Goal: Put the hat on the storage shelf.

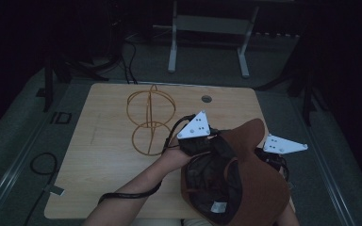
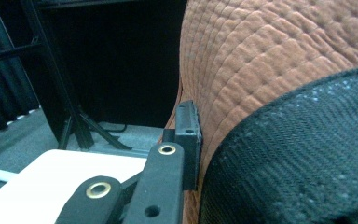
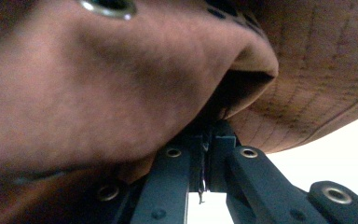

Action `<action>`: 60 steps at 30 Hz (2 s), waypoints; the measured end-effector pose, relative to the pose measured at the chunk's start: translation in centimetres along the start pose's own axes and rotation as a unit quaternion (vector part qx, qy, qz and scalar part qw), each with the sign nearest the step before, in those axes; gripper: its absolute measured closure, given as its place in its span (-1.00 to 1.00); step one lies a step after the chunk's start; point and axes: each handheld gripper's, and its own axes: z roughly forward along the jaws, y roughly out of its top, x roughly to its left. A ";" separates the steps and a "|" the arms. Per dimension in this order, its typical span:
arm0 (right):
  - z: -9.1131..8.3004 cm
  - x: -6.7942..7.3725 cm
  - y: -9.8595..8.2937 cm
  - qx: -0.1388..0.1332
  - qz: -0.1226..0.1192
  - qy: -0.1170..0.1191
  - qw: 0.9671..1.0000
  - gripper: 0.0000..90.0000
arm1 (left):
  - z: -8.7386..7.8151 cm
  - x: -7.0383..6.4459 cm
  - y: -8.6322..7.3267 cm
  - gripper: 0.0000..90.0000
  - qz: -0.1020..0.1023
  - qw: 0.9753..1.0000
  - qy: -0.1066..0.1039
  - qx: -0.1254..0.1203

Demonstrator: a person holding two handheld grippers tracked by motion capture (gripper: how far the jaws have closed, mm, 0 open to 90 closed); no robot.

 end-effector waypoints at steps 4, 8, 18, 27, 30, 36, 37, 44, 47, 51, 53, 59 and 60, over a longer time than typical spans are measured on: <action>-0.2 0.0 0.1 -0.005 0.006 0.009 1.000 0.97 | -0.3 0.1 0.1 0.90 0.000 1.000 0.004 0.001; -0.3 0.1 0.4 -0.006 0.011 0.014 1.000 0.98 | -0.6 0.2 0.3 0.87 0.003 1.000 0.007 0.002; -1.2 0.3 1.3 -0.022 0.013 0.037 0.999 0.98 | -1.4 0.3 1.4 0.59 0.002 1.000 0.010 -0.002; -2.2 -0.4 1.8 -0.043 0.026 0.038 0.998 0.98 | -2.5 0.6 1.8 0.15 -0.013 1.000 0.028 0.000; -2.8 -0.9 2.1 -0.059 0.038 0.036 0.997 0.98 | -3.0 0.7 1.6 0.11 -0.017 0.999 0.036 0.005; -3.8 -1.9 2.7 -0.079 0.044 0.020 0.996 0.98 | -4.1 0.9 0.9 0.10 -0.025 0.998 0.058 0.010; -3.9 -2.0 2.9 -0.082 0.044 0.016 0.996 0.98 | -4.3 1.0 0.8 0.09 -0.029 0.998 0.061 0.010; -4.5 -3.4 3.8 -0.100 0.052 -0.005 0.994 0.98 | -6.8 0.5 -0.9 -0.03 -0.045 0.996 0.082 0.010; -4.6 -3.8 4.2 -0.107 0.056 -0.011 0.993 0.98 | -8.2 0.1 -2.0 -0.10 -0.052 0.994 0.090 0.017; -4.5 -4.4 4.7 -0.115 0.062 -0.015 0.991 0.98 | -10.1 -0.3 -4.0 -0.29 -0.059 0.991 0.111 0.038; -4.3 -4.8 5.1 -0.118 0.064 -0.017 0.991 0.98 | -10.8 -0.6 -4.9 -0.38 -0.064 0.990 0.115 0.045; -3.5 -6.1 6.2 -0.125 0.075 -0.034 0.989 0.98 | -13.0 -1.3 -9.0 -0.62 -0.079 0.983 0.138 0.087; -3.3 -6.3 6.4 -0.126 0.077 -0.039 0.988 0.98 | -13.2 -1.4 -9.6 -0.68 -0.080 0.981 0.147 0.093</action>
